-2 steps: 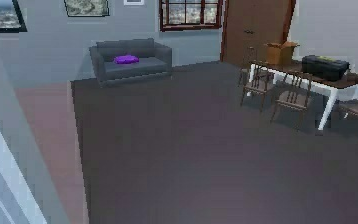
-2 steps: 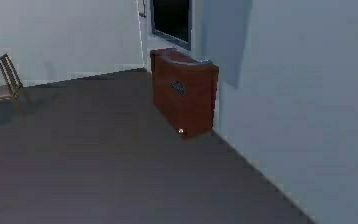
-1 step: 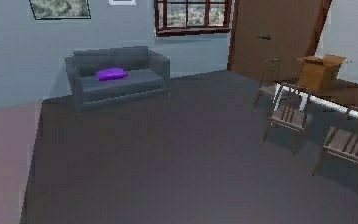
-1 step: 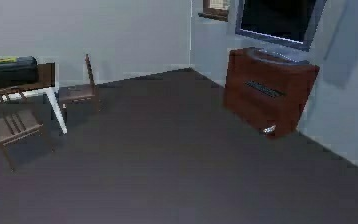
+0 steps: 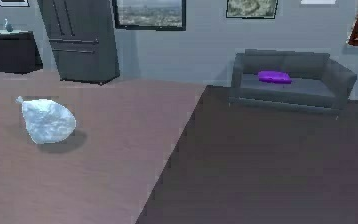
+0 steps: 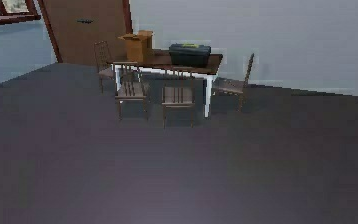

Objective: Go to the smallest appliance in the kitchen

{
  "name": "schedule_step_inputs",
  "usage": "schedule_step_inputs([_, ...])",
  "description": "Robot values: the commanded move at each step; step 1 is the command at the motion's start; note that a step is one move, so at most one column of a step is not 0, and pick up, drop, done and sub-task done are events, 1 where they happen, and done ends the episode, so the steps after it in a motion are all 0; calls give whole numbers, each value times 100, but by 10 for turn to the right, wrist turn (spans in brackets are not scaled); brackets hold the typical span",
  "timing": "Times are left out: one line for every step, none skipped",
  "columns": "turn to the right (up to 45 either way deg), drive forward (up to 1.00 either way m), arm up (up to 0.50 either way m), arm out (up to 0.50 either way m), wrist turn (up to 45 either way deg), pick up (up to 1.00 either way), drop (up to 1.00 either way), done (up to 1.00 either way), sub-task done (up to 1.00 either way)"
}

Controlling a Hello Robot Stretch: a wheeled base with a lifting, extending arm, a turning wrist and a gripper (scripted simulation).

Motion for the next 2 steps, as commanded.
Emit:
schedule_step_inputs([-150, 0, 0, 0, 0, 0, 0, 0, 0])
schedule_step_inputs([0, 100, 0, 0, 0, 0, 0, 0, 0])
